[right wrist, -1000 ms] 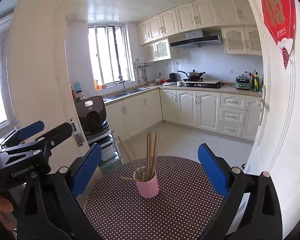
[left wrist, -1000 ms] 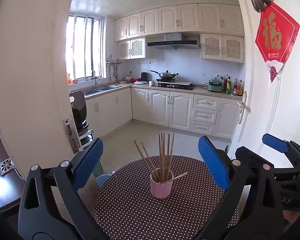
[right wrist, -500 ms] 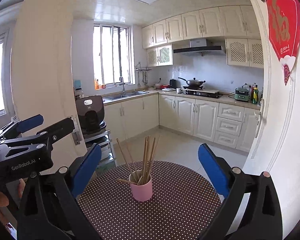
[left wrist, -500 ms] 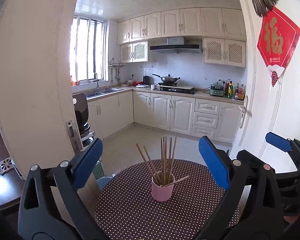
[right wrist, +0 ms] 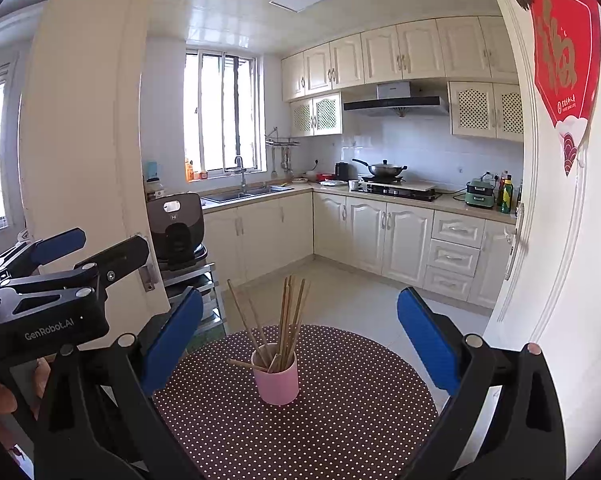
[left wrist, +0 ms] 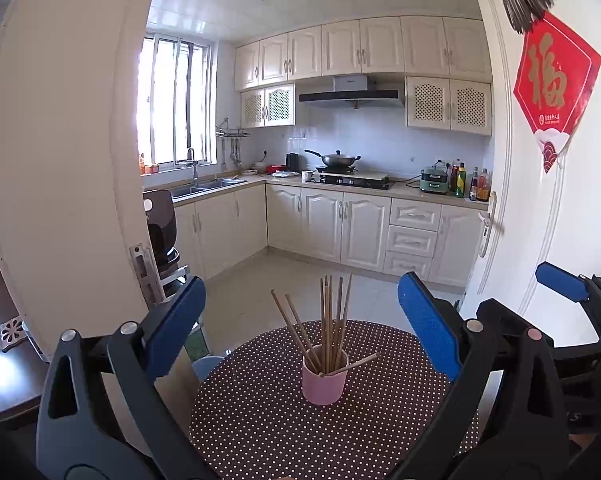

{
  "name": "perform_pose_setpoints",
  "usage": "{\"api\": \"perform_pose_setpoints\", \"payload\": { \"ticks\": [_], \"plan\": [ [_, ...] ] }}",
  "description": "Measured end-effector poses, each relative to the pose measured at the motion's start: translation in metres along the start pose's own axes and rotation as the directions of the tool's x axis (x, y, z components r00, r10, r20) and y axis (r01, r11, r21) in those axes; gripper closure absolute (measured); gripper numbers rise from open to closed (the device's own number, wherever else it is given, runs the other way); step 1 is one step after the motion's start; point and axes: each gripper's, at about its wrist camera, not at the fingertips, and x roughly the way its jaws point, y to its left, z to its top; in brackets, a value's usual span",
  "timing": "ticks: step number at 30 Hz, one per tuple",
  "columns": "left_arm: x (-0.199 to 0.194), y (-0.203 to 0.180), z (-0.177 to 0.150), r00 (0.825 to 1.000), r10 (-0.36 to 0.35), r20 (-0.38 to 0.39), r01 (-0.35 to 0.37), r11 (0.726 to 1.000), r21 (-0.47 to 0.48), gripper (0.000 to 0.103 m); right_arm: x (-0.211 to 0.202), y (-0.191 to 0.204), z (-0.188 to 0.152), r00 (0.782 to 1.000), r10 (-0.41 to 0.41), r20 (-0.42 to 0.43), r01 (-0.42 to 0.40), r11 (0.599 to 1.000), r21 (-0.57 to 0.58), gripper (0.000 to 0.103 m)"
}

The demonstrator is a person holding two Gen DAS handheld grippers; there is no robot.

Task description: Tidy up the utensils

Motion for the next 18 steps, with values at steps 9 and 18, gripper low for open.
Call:
{"api": "perform_pose_setpoints", "payload": {
  "ticks": [9, 18],
  "plan": [
    [-0.0018, -0.001, -0.0006, 1.0, 0.008, 0.014, -0.008, 1.0, 0.013, 0.008, -0.0008, -0.0002, 0.0008, 1.0, 0.004, -0.004, -0.004, 1.0, 0.0, 0.009],
    [-0.0033, 0.0003, -0.0014, 1.0, 0.011, 0.029, -0.012, 1.0, 0.017, 0.008, 0.0004, -0.0015, 0.0006, 1.0, 0.01, -0.006, -0.01, 1.0, 0.002, 0.009]
  ]
}}
